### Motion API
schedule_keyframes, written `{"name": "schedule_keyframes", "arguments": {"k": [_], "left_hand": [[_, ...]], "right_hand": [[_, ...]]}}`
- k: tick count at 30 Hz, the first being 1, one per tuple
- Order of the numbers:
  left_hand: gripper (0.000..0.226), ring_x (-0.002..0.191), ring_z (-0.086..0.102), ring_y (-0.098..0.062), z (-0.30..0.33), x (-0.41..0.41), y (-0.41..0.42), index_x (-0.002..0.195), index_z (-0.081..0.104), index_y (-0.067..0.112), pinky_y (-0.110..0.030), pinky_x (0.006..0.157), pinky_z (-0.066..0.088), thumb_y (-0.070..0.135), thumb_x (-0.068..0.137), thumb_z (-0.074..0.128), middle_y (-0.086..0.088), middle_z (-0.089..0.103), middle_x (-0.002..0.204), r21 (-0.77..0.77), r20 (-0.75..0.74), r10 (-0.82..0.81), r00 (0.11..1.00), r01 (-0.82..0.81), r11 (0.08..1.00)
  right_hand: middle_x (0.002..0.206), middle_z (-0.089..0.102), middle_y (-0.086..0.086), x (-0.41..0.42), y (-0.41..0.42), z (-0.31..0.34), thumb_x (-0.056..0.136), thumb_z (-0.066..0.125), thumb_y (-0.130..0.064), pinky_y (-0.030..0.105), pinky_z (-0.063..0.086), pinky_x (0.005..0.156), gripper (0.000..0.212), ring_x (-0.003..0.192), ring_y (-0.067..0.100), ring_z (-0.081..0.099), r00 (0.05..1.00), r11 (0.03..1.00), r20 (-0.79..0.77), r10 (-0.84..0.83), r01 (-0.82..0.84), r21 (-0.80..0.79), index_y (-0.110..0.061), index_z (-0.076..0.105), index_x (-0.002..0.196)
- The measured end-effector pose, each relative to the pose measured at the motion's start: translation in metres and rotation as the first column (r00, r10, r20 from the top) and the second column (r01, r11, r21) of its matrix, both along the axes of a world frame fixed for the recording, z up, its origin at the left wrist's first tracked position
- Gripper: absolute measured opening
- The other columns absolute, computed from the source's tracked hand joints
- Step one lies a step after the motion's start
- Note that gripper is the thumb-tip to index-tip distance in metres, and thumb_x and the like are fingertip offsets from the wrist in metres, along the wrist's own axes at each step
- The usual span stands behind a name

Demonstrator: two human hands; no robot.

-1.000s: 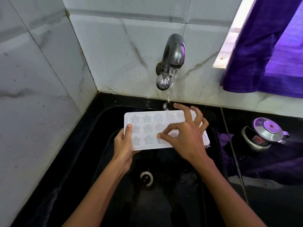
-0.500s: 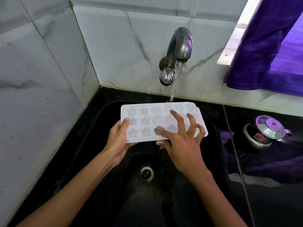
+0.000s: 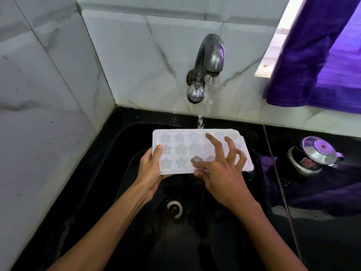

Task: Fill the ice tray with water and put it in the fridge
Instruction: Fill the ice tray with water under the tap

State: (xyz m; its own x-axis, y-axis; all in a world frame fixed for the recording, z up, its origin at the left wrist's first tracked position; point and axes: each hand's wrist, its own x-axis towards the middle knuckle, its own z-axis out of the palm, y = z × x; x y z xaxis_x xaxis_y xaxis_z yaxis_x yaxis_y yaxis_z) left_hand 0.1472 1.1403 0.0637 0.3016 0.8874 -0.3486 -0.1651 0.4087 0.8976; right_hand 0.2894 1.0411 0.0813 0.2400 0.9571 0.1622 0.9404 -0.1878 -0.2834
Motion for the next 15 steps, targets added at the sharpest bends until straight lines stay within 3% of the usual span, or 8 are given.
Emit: {"name": "schedule_keyframes", "arguments": {"k": [3,5,9,11,15], "left_hand": [[0.023,0.09,0.07,-0.021,-0.002,0.002,-0.001,0.109,0.06,0.017,-0.035,0.066,0.058,0.028,0.099,0.042,-0.005,0.071,0.101,0.01,-0.008,-0.014,1.0,0.014,1.0],[0.023,0.091,0.07,-0.021,-0.005,0.002,-0.002,0.106,0.061,0.018,-0.036,0.069,0.057,0.029,0.099,0.042,-0.005,0.072,0.101,0.013,-0.023,-0.028,0.999,0.029,1.0],[0.022,0.089,0.071,-0.021,-0.008,0.004,-0.004,0.104,0.061,0.017,-0.036,0.067,0.057,0.03,0.098,0.043,-0.005,0.072,0.1,0.004,-0.042,-0.033,0.999,0.033,0.999],[0.022,0.087,0.071,-0.02,-0.009,0.004,-0.004,0.104,0.061,0.018,-0.034,0.064,0.056,0.03,0.098,0.044,-0.005,0.072,0.099,0.005,-0.042,-0.031,0.999,0.031,0.999],[0.022,0.089,0.071,-0.021,-0.008,0.005,-0.004,0.103,0.061,0.019,-0.036,0.067,0.057,0.03,0.098,0.043,-0.005,0.072,0.1,-0.001,-0.047,-0.046,0.998,0.046,0.999]], "right_hand": [[0.151,0.033,0.002,0.006,-0.002,0.001,0.065,0.082,-0.04,0.058,0.01,0.102,0.018,0.139,0.034,0.005,0.999,0.998,0.009,-0.043,0.042,0.051,-0.038,0.073,0.08],[0.153,0.028,-0.003,0.013,-0.002,0.006,0.06,0.08,-0.054,0.05,0.004,0.104,0.023,0.139,0.032,0.002,0.997,0.997,0.041,-0.069,0.069,0.021,-0.04,0.073,0.077],[0.159,-0.007,-0.007,0.014,-0.002,0.009,0.081,0.059,-0.059,0.05,-0.008,0.108,0.031,0.137,0.027,-0.024,0.998,0.986,0.065,0.014,-0.003,-0.169,-0.049,0.063,0.111],[0.158,-0.012,-0.008,0.012,-0.003,0.01,0.087,0.055,-0.055,0.052,-0.009,0.109,0.029,0.136,0.025,-0.029,0.999,0.975,0.042,0.032,-0.022,-0.22,-0.048,0.061,0.114],[0.157,0.0,-0.017,0.015,-0.001,0.015,0.07,0.07,-0.059,0.046,-0.008,0.109,0.026,0.138,0.018,-0.022,1.0,0.986,-0.012,-0.005,0.002,-0.168,-0.041,0.073,0.089]]}}
